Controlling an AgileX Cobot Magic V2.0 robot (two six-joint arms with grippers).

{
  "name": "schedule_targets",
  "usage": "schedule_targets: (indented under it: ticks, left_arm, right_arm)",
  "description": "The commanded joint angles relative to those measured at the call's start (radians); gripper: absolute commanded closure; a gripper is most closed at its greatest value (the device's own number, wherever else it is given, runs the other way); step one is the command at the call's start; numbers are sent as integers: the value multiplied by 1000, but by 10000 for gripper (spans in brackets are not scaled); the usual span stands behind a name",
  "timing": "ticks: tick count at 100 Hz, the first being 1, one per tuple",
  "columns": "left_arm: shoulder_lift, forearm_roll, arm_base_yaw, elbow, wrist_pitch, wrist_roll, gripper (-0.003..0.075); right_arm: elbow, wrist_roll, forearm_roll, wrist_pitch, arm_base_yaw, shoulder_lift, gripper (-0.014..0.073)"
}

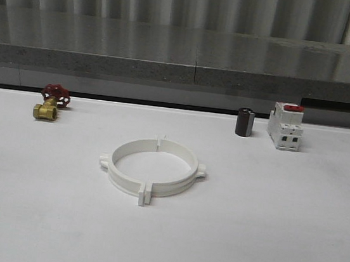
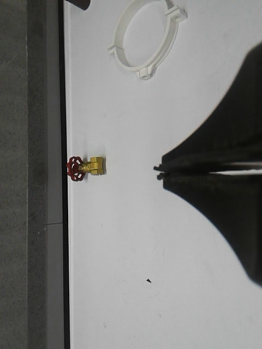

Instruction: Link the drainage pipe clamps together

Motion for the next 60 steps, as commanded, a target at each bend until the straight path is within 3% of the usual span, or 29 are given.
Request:
schedule_targets:
  ticks: [1,16,33,60]
  left_arm:
    - [9,-2,3,-27,-69,-3,740]
    - [9,-2,3,-27,-69,-3,740]
    - [9,-2,3,-27,-69,-3,740]
    - [9,-2,3,-27,-67,-3,740]
  right_arm:
    - [24,-38,-3,-138,-8,-13,711]
    - [146,-172,153,-231,-66,-99,711]
    - [278,-363,368,-366,-206,-206,711]
    - [434,-383,423,-571,-246,-211,711]
